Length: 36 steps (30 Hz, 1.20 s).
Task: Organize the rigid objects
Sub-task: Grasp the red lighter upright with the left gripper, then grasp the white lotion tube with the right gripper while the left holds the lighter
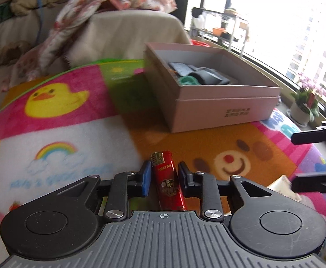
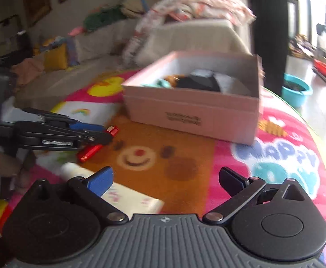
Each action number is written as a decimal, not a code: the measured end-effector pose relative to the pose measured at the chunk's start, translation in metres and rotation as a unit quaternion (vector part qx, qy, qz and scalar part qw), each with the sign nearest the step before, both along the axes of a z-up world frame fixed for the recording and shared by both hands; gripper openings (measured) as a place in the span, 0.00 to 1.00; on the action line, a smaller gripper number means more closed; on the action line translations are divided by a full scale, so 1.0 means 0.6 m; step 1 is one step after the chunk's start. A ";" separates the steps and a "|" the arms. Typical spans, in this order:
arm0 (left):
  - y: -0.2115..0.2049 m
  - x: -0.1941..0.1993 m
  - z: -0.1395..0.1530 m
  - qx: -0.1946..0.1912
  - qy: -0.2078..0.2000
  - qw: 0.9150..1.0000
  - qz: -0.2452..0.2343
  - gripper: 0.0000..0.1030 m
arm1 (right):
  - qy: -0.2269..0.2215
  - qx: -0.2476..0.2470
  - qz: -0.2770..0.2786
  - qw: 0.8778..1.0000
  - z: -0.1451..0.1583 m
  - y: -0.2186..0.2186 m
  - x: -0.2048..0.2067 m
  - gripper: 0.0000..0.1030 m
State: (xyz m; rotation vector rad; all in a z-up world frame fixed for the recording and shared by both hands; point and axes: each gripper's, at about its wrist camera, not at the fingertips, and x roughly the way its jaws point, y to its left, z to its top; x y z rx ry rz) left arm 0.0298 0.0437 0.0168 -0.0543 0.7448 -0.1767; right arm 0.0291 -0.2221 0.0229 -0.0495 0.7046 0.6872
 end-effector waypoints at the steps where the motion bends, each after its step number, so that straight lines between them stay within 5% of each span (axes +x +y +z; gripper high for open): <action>1: 0.011 -0.006 0.000 -0.003 0.000 1.000 0.010 0.29 | -0.005 0.005 0.021 1.000 0.007 0.006 -0.008 0.98; 7: 0.060 -0.030 0.000 -0.040 0.002 0.998 0.044 0.29 | -0.080 -0.063 0.117 0.988 0.009 0.087 -0.053 0.97; 11: 0.053 -0.033 -0.002 -0.033 -0.003 0.999 0.043 0.29 | -0.090 -0.099 0.156 0.979 -0.004 0.135 -0.062 0.91; 15: 0.047 -0.036 -0.003 -0.042 -0.003 0.999 0.033 0.36 | -0.098 -0.113 0.115 0.982 -0.005 0.137 -0.043 0.89; 24: -0.004 -0.051 -0.003 -0.025 -0.004 1.000 -0.005 0.55 | -0.033 -0.089 0.034 0.995 -0.014 0.064 0.009 0.87; 36: -0.019 -0.058 -0.005 0.001 -0.006 1.000 -0.004 0.56 | 0.012 -0.070 0.031 0.997 -0.023 0.043 -0.014 0.87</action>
